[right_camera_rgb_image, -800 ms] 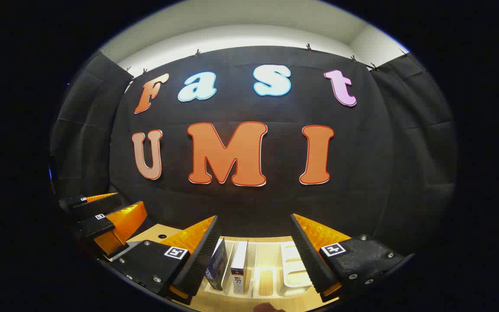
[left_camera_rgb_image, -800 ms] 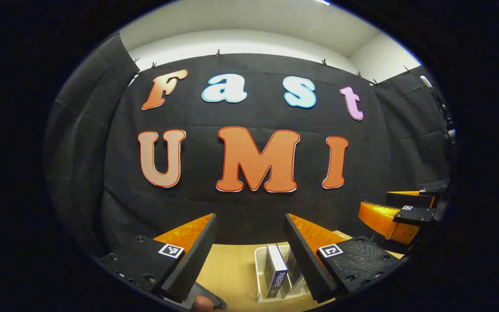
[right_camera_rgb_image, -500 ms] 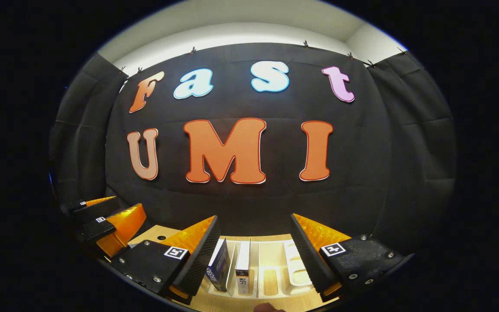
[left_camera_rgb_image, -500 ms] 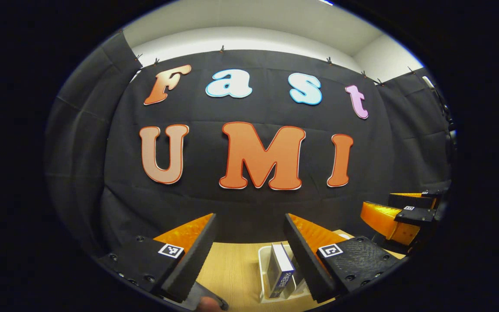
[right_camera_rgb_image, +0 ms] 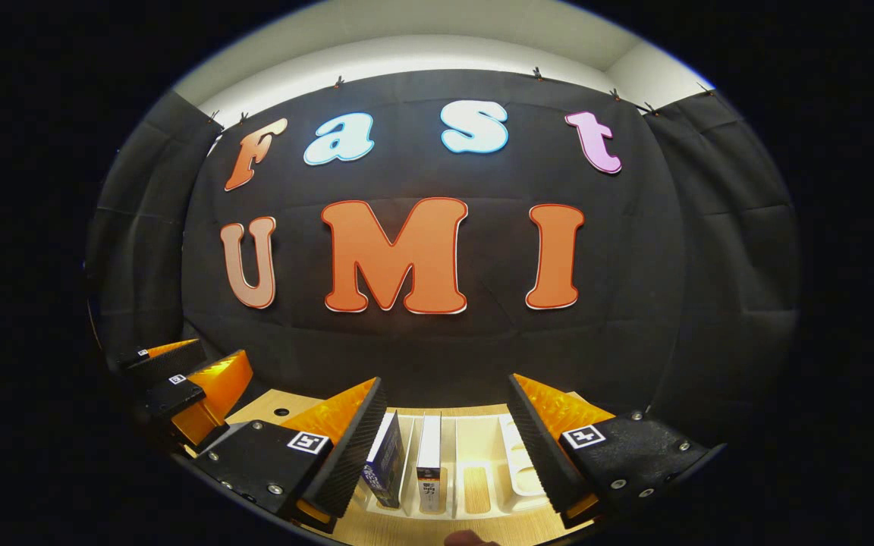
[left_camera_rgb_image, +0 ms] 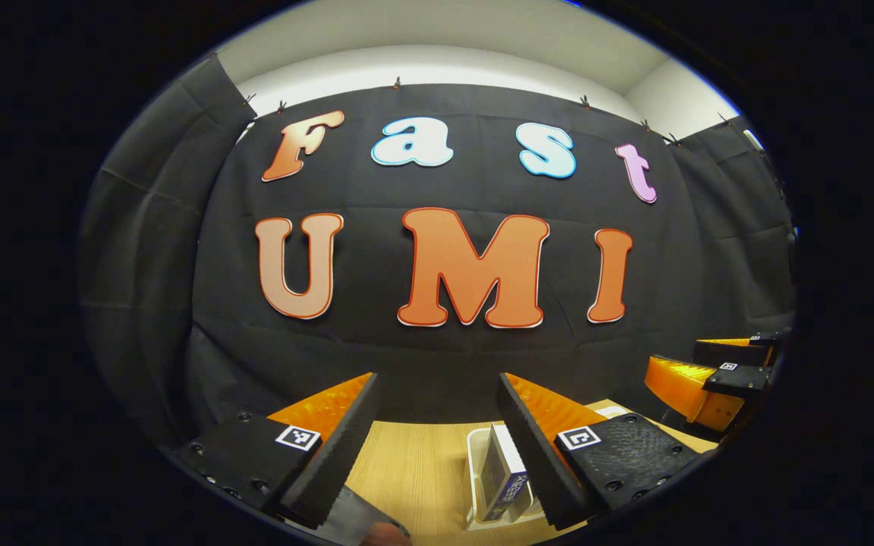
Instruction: Open the schoolbag, grab two books from the bookshelf and put them into the schoolbag.
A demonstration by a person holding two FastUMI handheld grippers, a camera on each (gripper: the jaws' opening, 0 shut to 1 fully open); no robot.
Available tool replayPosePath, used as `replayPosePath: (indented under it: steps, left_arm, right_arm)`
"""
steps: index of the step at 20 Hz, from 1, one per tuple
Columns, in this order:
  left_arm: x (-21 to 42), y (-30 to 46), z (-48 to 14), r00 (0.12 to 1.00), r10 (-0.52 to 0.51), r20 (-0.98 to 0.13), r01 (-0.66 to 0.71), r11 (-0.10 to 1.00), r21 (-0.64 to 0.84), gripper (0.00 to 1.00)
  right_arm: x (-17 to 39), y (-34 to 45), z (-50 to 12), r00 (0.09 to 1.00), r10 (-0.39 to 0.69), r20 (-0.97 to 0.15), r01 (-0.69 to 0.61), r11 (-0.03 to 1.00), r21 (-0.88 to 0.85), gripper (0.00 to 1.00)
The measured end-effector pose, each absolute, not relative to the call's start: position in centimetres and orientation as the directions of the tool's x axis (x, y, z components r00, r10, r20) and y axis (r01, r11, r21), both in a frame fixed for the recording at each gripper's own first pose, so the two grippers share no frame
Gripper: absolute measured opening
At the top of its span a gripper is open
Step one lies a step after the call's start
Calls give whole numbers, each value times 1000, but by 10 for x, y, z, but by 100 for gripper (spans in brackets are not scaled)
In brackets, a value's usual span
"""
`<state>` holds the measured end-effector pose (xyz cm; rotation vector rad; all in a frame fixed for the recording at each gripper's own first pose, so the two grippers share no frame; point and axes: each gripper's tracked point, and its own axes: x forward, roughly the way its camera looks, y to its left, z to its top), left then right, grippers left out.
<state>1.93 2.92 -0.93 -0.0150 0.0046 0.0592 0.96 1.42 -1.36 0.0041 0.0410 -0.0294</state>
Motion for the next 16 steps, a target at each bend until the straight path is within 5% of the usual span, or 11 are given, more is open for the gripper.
replayPosePath:
  steps: [7, 16]
  left_arm:
    - [6, 36, -11, 997, 70, 19, -71, 997, 28, 98]
    - [-10, 59, -83, 991, 88, -97, -48, 934, 354, 98]
  right_arm:
    - [11, 15, -17, 999, -18, -49, 18, 1000, 0, 95]
    - [27, 16, -25, 998, -13, -63, 14, 1000, 7, 95]
